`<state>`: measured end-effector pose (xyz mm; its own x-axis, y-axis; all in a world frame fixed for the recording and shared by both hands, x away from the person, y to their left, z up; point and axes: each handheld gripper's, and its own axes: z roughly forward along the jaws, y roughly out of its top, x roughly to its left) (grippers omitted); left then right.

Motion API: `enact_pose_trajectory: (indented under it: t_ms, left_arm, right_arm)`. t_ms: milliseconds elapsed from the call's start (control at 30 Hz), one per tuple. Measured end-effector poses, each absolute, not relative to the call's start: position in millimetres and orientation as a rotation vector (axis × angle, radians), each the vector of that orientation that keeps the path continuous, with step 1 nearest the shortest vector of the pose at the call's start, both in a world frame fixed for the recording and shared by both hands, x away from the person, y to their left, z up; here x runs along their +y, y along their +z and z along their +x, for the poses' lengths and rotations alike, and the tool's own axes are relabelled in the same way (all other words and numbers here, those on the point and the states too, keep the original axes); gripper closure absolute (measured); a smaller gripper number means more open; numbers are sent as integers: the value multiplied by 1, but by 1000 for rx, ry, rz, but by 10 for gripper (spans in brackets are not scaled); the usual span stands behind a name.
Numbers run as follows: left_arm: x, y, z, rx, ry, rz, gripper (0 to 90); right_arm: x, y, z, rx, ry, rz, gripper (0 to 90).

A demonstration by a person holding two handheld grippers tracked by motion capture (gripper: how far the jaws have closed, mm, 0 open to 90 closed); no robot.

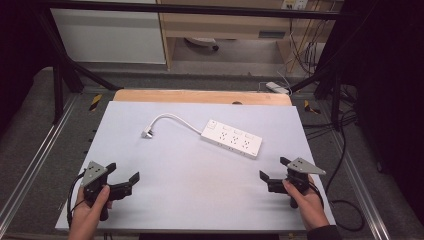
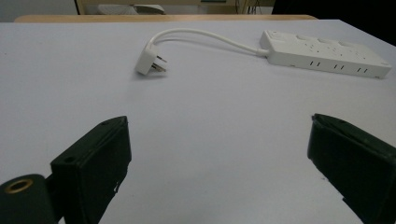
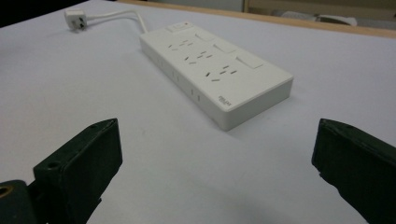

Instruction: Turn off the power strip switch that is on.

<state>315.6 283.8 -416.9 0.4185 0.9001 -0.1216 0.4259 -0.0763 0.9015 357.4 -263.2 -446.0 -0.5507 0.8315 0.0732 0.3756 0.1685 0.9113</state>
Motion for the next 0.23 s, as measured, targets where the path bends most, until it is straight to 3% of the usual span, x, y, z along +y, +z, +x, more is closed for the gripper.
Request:
enact_pose_trajectory:
  t_ms: [233]
  left_arm:
    - [283, -417, 316, 1165, 600, 1688, 63]
  right_arm:
    - [-252, -453, 364, 2059, 1306, 1147, 28]
